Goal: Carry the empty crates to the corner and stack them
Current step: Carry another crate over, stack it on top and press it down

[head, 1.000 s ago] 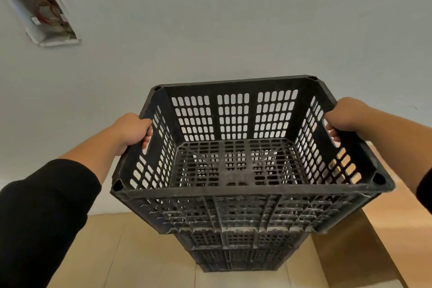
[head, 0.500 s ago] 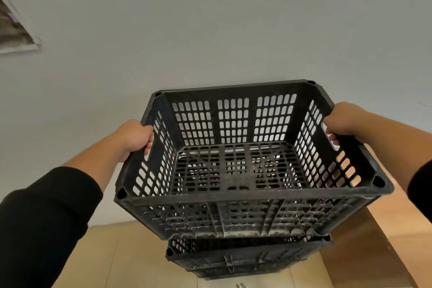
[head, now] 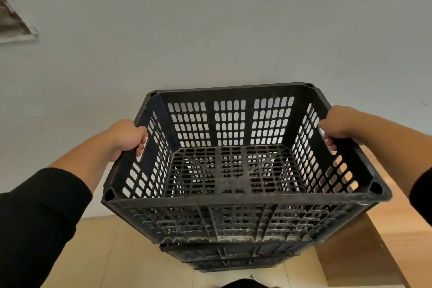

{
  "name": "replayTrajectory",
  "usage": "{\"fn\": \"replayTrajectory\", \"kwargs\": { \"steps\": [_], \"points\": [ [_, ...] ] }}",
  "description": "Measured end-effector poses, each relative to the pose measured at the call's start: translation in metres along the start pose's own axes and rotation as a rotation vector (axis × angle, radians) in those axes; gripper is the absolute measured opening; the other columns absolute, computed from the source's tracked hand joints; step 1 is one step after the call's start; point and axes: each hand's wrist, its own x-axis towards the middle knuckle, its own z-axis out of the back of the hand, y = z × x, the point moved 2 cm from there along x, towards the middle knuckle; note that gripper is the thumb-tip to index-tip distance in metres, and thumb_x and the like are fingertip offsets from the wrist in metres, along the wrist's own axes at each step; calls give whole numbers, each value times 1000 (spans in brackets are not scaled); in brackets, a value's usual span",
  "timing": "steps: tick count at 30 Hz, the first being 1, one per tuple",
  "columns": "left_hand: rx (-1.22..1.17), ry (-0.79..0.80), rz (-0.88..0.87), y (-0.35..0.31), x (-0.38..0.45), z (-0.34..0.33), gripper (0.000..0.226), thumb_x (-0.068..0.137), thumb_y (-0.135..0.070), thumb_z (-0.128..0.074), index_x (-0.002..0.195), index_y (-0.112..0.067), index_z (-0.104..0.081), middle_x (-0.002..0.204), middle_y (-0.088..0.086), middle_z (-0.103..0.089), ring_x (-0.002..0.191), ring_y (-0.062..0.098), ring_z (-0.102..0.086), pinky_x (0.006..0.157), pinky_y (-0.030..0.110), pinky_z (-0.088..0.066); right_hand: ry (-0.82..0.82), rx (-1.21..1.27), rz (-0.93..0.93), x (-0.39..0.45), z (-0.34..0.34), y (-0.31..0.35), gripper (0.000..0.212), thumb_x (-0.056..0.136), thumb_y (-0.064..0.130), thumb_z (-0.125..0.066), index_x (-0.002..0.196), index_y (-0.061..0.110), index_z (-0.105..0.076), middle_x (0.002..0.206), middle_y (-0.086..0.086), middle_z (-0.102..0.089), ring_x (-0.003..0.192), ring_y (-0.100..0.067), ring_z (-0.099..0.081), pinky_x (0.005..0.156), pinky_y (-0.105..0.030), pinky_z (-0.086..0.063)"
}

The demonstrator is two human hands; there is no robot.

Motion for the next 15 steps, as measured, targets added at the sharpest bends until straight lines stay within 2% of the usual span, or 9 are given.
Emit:
{"fn": "replayTrajectory", "kwargs": {
  "steps": [5,11,15],
  "points": [
    [-17,-16,-4,12,-10,-3,24,108,-11,-47,94,0,-62,69,11,-56,53,20,-49,55,34,-49,-16,25,-1,-16,-7,-3,35,103,4,-47,81,-14,-67,75,-29,-75,64,-35,-69,89,-51,-61],
    [3,-36,2,20,-11,-3,28,108,-12,-45,89,-1,-63,71,13,-56,54,21,-50,58,35,-50,-80,99,-2,-17,-15,-2,30,97,-1,-51,78,-14,-70,69,-22,-75,69,-36,-74,86,-48,-61],
    [31,-51,-21,19,-4,-1,31,106,-13,-45,84,-1,-63,72,16,-60,57,24,-54,64,38,-51,-116,129,4,-10,-16,-10,21,96,3,-54,78,-4,-59,68,-22,-67,58,-33,-65,72,-48,-61]
  ]
}}
